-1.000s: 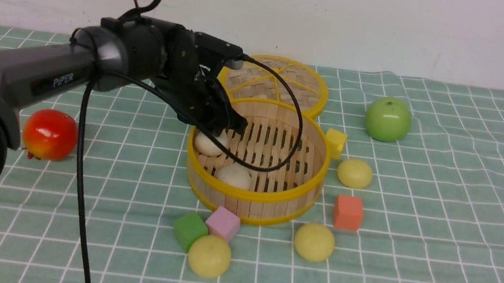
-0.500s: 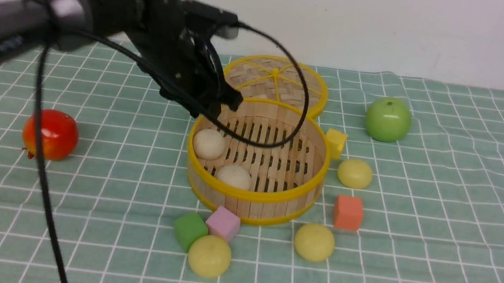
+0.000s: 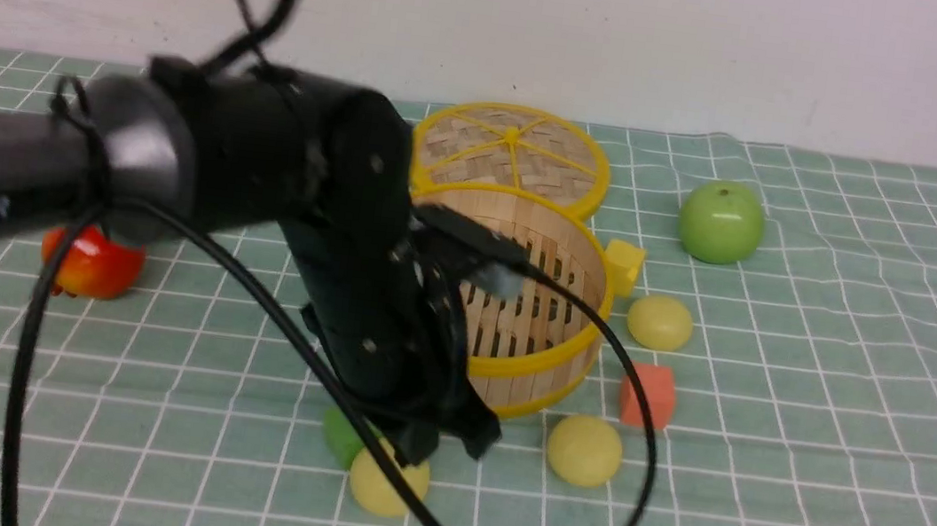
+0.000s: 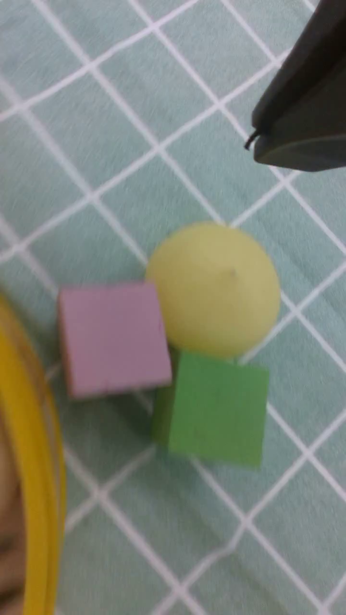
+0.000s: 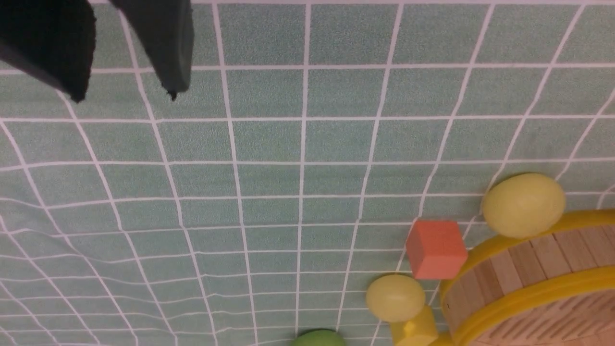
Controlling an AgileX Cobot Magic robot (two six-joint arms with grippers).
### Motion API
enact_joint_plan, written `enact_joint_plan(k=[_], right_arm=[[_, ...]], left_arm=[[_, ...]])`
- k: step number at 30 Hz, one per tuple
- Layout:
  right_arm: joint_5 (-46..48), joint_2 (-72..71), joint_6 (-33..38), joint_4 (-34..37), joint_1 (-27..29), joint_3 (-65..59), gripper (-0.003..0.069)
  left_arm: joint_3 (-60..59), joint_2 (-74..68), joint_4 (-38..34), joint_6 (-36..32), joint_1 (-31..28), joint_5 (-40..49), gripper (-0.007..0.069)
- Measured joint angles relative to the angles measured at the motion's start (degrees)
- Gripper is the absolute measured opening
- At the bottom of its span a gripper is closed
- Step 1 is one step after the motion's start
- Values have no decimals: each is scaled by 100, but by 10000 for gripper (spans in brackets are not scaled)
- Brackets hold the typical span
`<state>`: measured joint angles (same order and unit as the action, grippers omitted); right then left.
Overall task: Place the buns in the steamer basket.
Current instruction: Use the left arm to grab a steamed stuffed bun
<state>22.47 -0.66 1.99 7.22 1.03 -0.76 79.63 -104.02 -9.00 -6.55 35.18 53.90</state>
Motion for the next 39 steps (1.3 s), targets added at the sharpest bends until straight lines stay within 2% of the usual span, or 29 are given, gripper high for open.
enact_joint_plan(k=[3, 6, 7, 12, 15, 18, 29, 33, 36, 39], right_arm=[[0, 0, 0, 0, 0, 0, 240], [0, 0, 0, 0, 0, 0, 240], [0, 0, 0, 0, 0, 0, 240], [0, 0, 0, 0, 0, 0, 240], [0, 0, 0, 0, 0, 0, 240], [0, 0, 0, 0, 0, 0, 240], [0, 0, 0, 0, 0, 0, 240], [0, 0, 0, 0, 0, 0, 240], [0, 0, 0, 0, 0, 0, 240], [0, 0, 0, 0, 0, 0, 240]], left_arm=[[-6, -7, 160, 188, 92, -140, -6], [-6, -33, 279, 275, 105, -164, 41], [-6, -97, 400, 323, 105, -164, 87], [-6, -300, 609, 544, 100, -149, 217], [-10, -360, 725, 585, 100, -156, 261], [-10, -397, 900, 589, 100, -231, 270], [-10, -767, 1017, 728, 100, -439, 265], [-10, -783, 1042, 744, 100, -490, 179], [-10, -742, 1042, 824, 107, -370, 30], [-10, -446, 1037, 863, 179, -51, -13]])
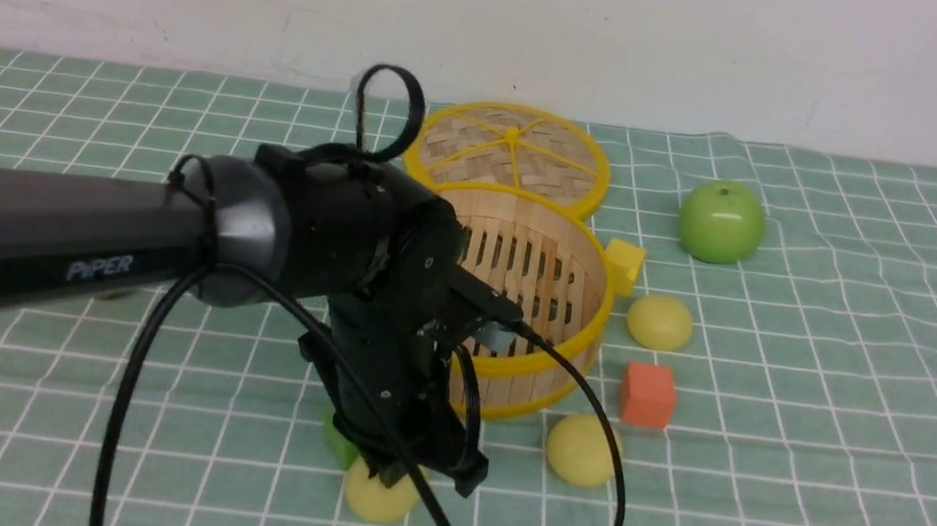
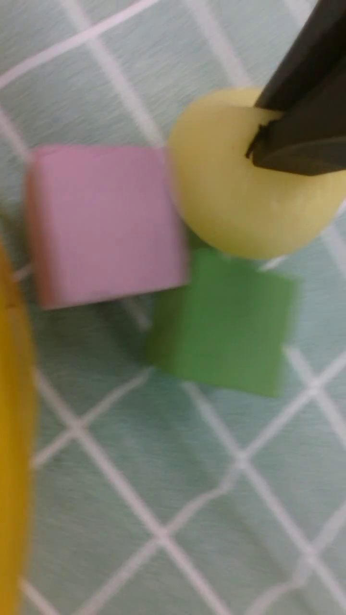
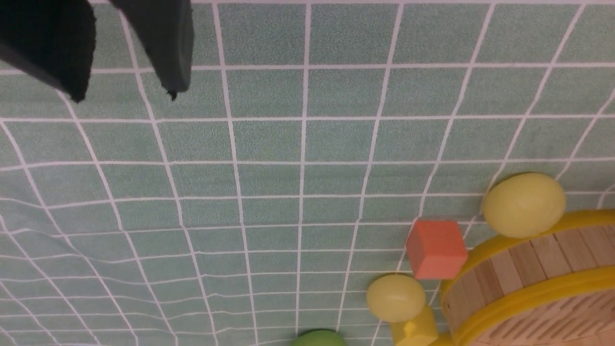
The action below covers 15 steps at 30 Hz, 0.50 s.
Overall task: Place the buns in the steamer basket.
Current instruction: Use the left arm to grab a steamed stuffed bun, then use the left arm to put the steamed stuffed bun into the steamer
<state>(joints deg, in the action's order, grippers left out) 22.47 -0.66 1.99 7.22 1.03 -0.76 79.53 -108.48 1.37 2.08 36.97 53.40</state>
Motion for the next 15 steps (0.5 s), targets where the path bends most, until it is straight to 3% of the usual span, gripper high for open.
enact_joint_plan(k=[3, 9, 15], right_arm=[[0, 0, 0, 0, 0, 0, 240], [0, 0, 0, 0, 0, 0, 240], [0, 0, 0, 0, 0, 0, 240]], left_arm=[[-7, 477, -72, -5, 76, 20, -13], [391, 856, -137, -131, -79, -845, -13], [1811, -290, -137, -147, -779, -1388, -13]])
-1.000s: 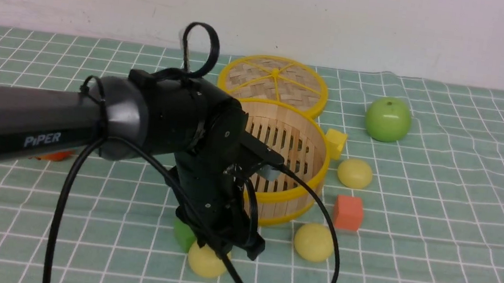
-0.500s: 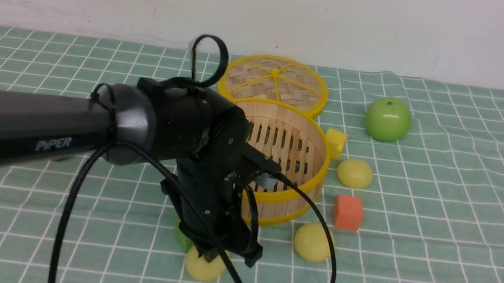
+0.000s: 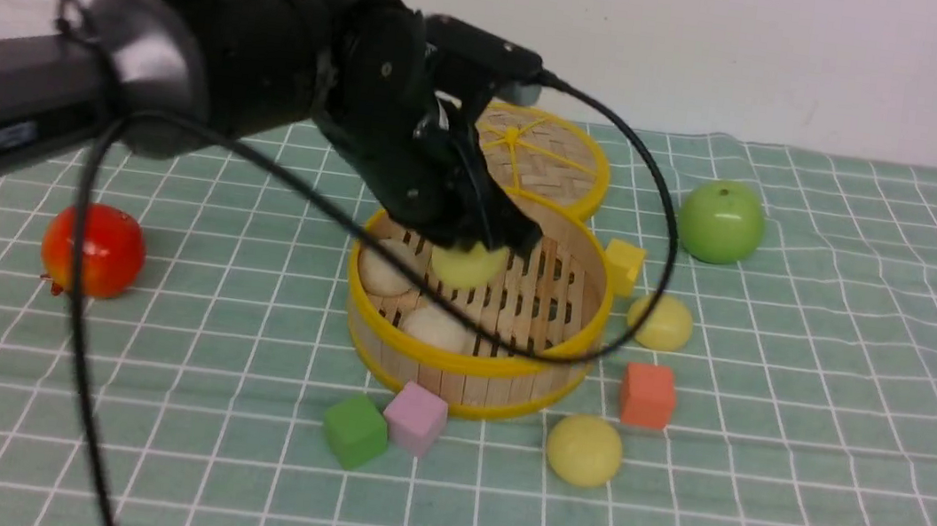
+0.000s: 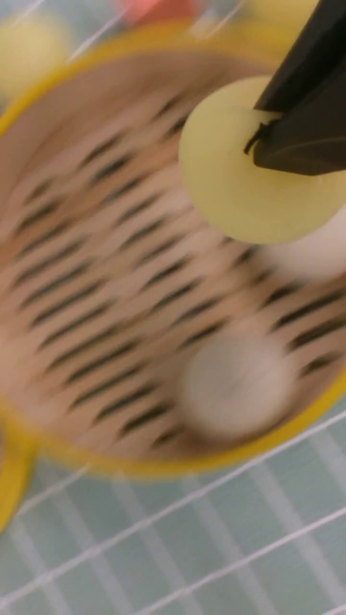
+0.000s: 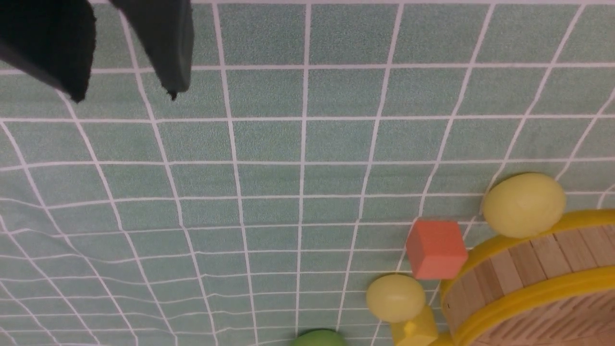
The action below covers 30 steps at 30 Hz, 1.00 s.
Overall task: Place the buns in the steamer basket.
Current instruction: Use the left arm to put the steamed stuffed bun into the steamer, then use the right arm to grab a steamed stuffed bun
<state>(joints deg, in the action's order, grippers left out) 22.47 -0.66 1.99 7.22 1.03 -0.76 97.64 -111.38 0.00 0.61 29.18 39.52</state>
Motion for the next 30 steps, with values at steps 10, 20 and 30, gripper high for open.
enact_joint_plan(k=[10, 20, 30], right_arm=[[0, 0, 0, 0, 0, 0, 240], [0, 0, 0, 0, 0, 0, 240], [0, 0, 0, 0, 0, 0, 240]], left_arm=[[1922, -1832, 68, -3, -556, 73, -13], [2123, -2211, 264, 13, -615, 2, 200], [2123, -873, -194, 17, -488, 1296, 340]])
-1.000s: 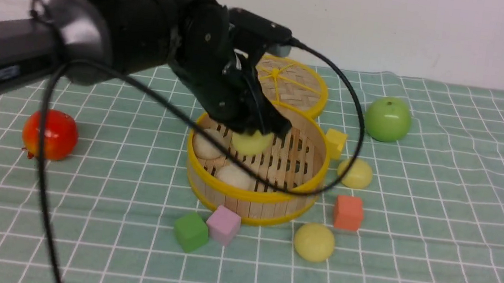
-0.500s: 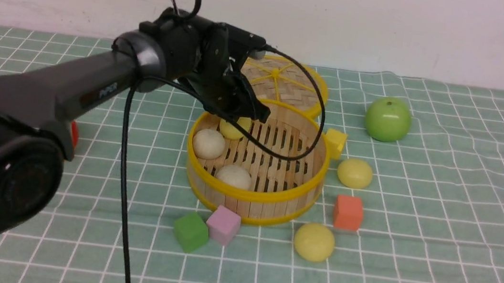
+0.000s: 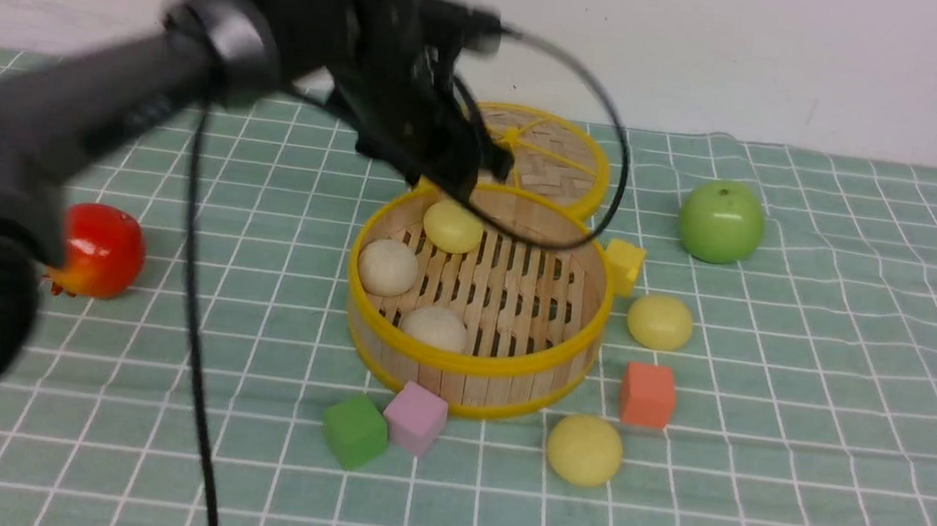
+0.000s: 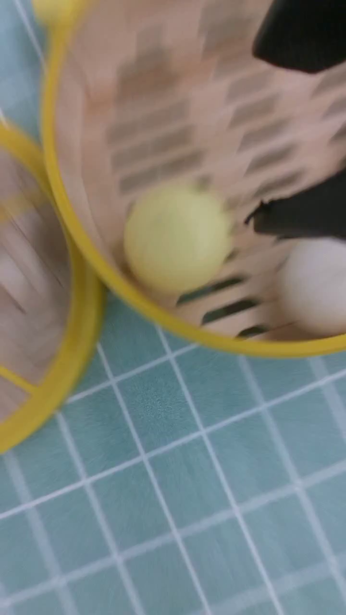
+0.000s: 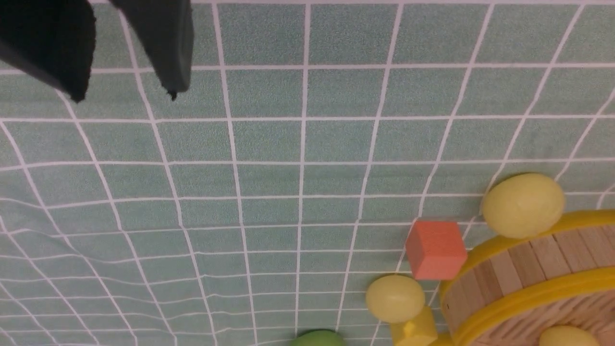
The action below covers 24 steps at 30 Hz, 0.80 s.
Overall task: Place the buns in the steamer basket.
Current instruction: Use the right arm to grab a steamed stuffed bun
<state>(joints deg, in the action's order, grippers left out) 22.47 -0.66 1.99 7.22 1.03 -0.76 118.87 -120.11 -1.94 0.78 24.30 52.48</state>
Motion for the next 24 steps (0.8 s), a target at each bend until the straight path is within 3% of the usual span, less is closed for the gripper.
enact_joint_plan(k=[2, 4, 6, 13, 14, 24], right_arm=[[0, 0, 0, 0, 0, 0, 240], [0, 0, 0, 0, 0, 0, 240], [0, 0, 0, 0, 0, 0, 240], [0, 0, 0, 0, 0, 0, 240], [0, 0, 0, 0, 0, 0, 240], [0, 0, 0, 0, 0, 0, 240]], left_arm=[[0, 394, -23, 0, 44, 293, 258], [-153, 974, -23, 0, 114, 609, 96], [-519, 1590, -84, 0, 150, 732, 1], [-3124, 3699, -473, 28, 155, -227, -14], [-4034, 4508, -639, 17, 155, -733, -14], [-8518, 7984, -1342, -6, 157, -3704, -14]])
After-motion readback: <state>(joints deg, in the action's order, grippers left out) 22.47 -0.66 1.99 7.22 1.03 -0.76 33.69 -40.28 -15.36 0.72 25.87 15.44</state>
